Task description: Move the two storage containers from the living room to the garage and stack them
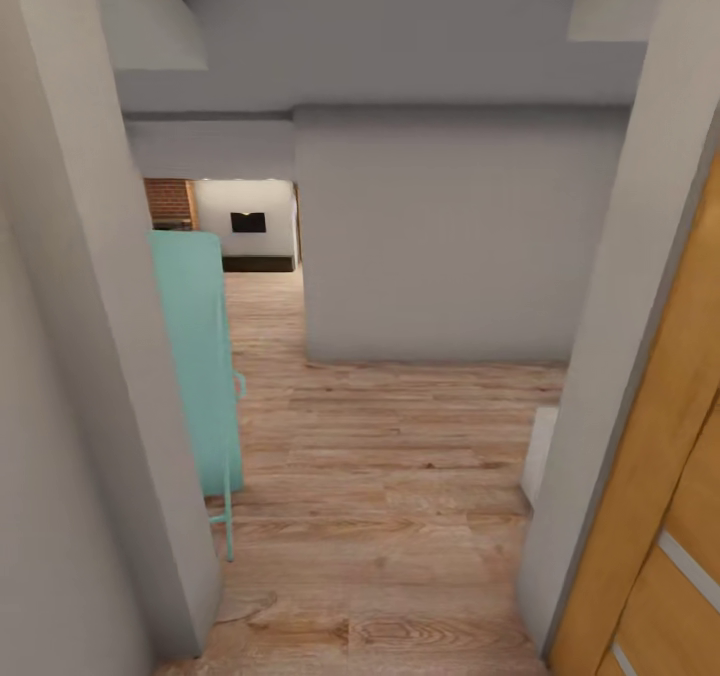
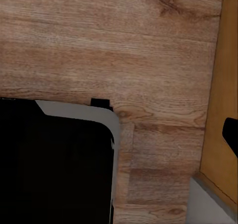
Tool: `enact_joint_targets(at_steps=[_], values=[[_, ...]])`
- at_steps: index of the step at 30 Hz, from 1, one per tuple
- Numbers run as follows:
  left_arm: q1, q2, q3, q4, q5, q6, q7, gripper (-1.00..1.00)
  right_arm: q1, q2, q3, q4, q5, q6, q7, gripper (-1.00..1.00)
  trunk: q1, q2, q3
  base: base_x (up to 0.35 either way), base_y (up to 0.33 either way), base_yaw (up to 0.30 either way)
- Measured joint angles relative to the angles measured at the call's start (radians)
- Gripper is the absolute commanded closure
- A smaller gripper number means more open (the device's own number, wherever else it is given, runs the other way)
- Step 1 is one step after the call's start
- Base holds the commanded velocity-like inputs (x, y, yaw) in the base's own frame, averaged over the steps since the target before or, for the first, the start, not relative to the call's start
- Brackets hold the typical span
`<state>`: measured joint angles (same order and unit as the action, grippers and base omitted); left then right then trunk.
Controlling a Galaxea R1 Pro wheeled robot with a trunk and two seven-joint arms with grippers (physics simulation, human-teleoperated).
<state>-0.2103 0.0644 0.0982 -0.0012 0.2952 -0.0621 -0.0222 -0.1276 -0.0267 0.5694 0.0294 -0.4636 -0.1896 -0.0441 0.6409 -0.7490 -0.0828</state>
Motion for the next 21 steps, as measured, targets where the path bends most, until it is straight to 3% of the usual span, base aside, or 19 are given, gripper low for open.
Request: enact_joint_targets(at_steps=[21], values=[[0.0, -0.003, 0.0, 0.0, 0.0, -0.003, 0.0, -1.0, 0.0, 0.0, -0.003, 0.0, 0.0, 0.002, -0.002, -1.0, 0.0, 0.0, 0.0, 0.323, 0.0, 0.0]])
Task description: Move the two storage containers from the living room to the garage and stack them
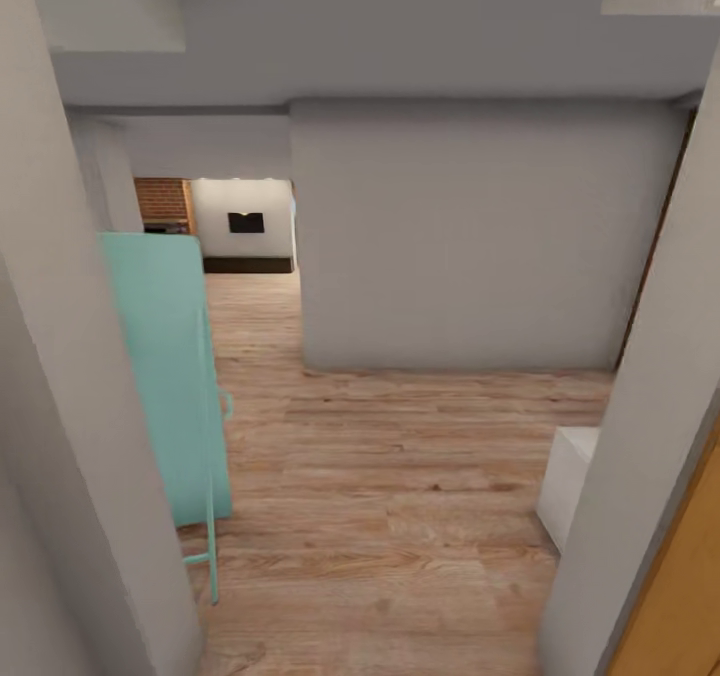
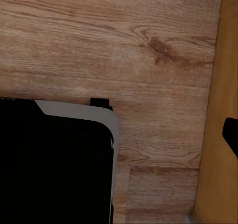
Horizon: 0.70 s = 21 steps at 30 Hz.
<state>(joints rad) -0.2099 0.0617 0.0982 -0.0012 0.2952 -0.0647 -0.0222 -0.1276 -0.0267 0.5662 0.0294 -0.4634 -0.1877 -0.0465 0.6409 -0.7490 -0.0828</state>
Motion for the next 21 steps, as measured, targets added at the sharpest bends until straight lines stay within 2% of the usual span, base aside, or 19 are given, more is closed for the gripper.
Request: enact_joint_targets(at_steps=[21], values=[[0.0, -0.002, 0.0, 0.0, 0.0, -0.004, 0.001, -1.0, 0.0, 0.0, -0.001, 0.0, 0.0, 0.0, 0.0, -1.0, 0.0, 0.0, 0.0, 0.323, 0.0, 0.0]])
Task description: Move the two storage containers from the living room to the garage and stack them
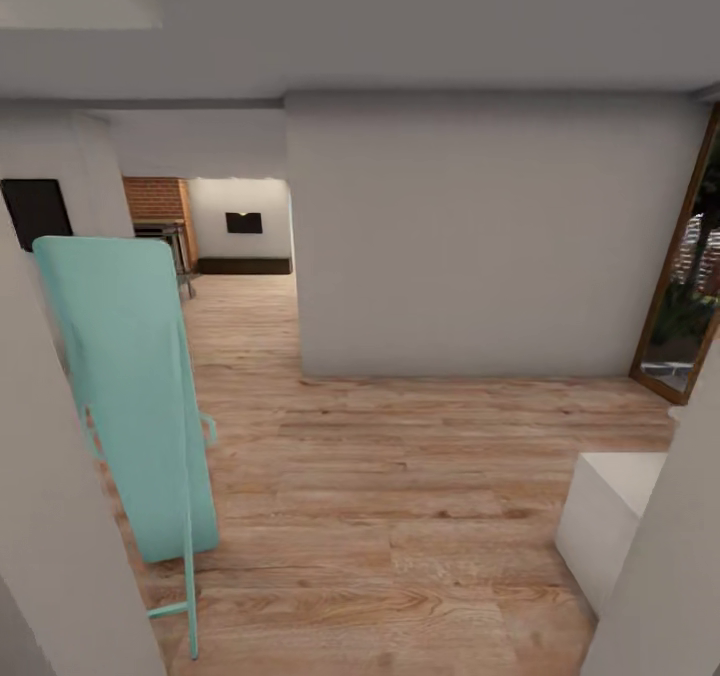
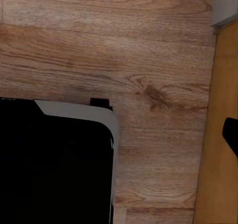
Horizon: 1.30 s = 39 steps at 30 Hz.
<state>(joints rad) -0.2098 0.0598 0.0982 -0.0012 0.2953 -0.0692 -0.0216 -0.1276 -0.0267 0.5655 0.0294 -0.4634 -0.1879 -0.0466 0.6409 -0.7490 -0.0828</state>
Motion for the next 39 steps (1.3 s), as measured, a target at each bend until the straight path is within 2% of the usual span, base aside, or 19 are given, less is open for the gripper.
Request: enact_joint_targets(at_steps=[39], values=[[-0.001, 0.0, 0.0, 0.0, 0.0, 0.0, -0.001, -1.0, 0.0, 0.0, 0.0, 0.0, 0.0, 0.0, -0.001, -1.0, 0.0, 0.0, 0.0, 0.323, 0.0, 0.0]])
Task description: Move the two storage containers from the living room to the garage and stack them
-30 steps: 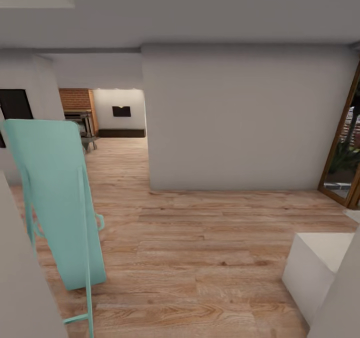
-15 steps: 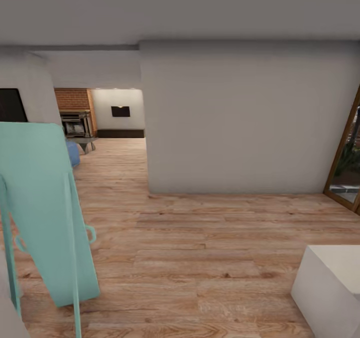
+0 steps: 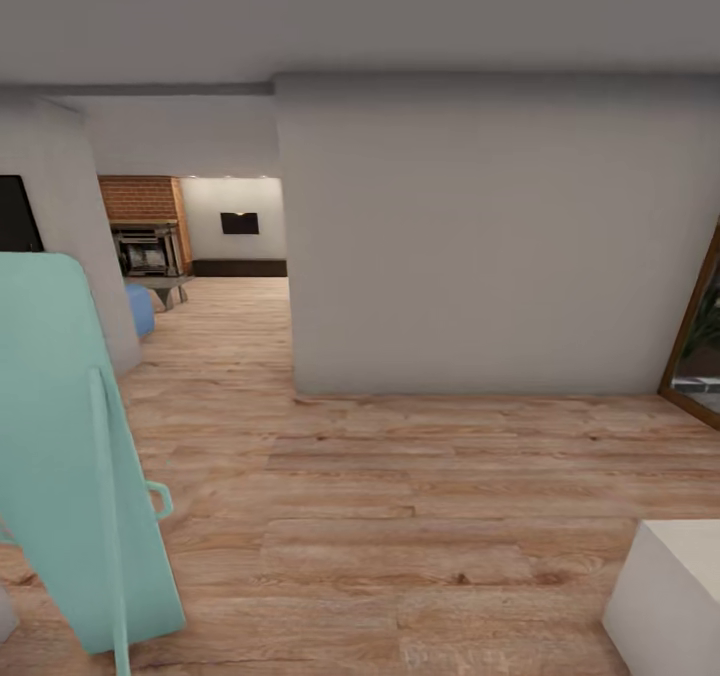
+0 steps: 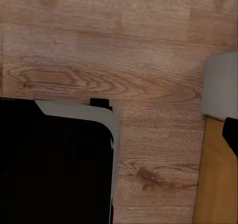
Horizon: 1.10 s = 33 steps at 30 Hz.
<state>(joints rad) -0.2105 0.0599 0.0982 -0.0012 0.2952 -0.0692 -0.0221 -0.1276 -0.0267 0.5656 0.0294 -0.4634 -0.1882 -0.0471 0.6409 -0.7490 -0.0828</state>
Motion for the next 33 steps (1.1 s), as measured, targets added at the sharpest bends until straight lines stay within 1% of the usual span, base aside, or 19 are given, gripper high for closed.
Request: enact_joint_targets(at_steps=[33], values=[[0.0, -0.001, 0.0, 0.0, 0.0, 0.0, 0.0, -1.0, 0.0, 0.0, 0.0, 0.0, 0.0, 0.0, 0.001, -1.0, 0.0, 0.0, 0.0, 0.323, 0.0, 0.0]])
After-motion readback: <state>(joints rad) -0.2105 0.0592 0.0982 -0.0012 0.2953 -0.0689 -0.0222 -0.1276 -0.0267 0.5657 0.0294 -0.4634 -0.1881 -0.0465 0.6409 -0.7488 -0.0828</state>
